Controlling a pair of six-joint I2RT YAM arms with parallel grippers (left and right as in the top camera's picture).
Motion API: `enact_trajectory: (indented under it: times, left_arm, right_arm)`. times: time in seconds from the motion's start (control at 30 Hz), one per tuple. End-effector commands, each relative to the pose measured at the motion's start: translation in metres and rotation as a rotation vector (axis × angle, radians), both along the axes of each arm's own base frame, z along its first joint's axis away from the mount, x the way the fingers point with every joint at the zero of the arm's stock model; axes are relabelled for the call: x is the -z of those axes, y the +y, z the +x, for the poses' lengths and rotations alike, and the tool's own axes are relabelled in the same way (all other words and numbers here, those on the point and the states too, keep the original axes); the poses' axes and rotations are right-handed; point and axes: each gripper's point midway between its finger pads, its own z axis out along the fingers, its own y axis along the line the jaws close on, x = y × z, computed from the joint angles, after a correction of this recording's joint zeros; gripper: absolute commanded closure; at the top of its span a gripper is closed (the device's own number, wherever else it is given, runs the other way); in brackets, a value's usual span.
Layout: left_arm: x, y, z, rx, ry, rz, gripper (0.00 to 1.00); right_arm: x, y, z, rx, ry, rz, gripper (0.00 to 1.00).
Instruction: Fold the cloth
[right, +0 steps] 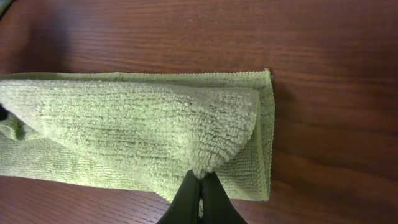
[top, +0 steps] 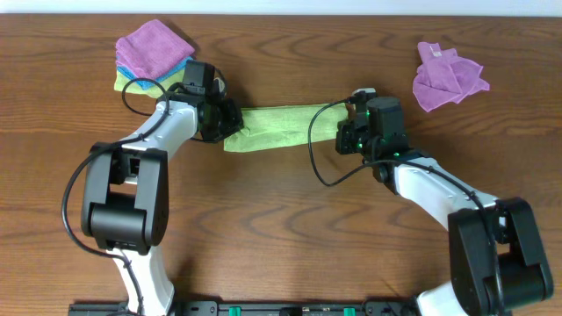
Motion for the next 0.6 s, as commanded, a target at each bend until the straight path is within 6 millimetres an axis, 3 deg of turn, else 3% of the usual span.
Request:
enact_trajectory:
  times: [0.0, 0.07, 0.17, 0.3, 0.43, 0.57]
  left_arm:
    - [0.007, 0.013, 0.007, 0.005, -0.024, 0.072, 0.94]
    - [0.008, 0.016, 0.008, 0.003, -0.028, 0.089, 0.94]
    - [0.008, 0.017, 0.008, 0.0, -0.028, 0.089, 0.8]
    - [0.007, 0.025, 0.01, -0.019, -0.025, 0.087, 0.73]
    - [0.002, 0.035, 0.015, -0.042, -0.025, 0.081, 0.68]
    - [-0.006, 0.045, 0.021, -0.045, -0.029, 0.089, 0.69]
  right_arm:
    - [0.003, 0.0, 0.0, -0.012, -0.005, -0.028, 0.99]
    - [0.003, 0.0, 0.0, -0.012, -0.004, -0.028, 0.99]
    - [0.003, 0.0, 0.0, -0.012, -0.006, -0.028, 0.96]
    - [0.003, -0.002, 0.001, -0.001, -0.009, -0.037, 0.92]
    - [0.003, -0.002, 0.001, -0.001, -0.009, -0.036, 0.89]
    - [0.004, -0.002, 0.0, -0.001, -0.002, -0.039, 0.76]
